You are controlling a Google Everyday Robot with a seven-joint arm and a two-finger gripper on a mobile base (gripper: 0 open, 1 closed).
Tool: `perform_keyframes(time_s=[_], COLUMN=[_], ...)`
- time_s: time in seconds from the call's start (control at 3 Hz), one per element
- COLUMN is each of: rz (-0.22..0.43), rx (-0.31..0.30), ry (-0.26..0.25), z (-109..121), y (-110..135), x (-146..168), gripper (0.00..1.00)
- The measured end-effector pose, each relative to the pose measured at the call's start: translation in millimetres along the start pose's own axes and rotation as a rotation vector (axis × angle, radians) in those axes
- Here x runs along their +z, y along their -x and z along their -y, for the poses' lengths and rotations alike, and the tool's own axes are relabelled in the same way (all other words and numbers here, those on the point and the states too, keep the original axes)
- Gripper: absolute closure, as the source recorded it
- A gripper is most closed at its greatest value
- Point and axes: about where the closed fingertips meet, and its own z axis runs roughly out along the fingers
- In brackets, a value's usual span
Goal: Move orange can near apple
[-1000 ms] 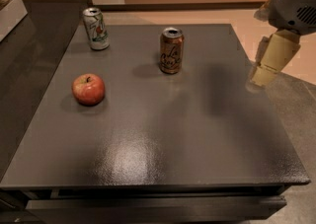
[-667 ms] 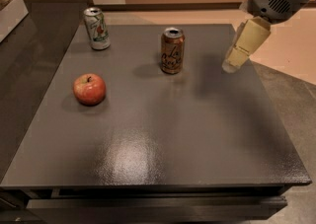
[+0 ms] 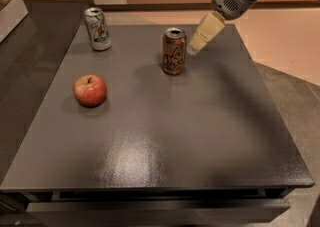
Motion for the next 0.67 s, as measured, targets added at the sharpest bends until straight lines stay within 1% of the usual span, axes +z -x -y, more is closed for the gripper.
perform_keyframes(time_s=[0.33, 0.67], rz=[0.038, 0.063], rx=[-0.002, -0.028], ry=[0.042, 0.082], z=[3, -3], y=[21, 35], x=[31, 48], gripper=[0.0, 0.0])
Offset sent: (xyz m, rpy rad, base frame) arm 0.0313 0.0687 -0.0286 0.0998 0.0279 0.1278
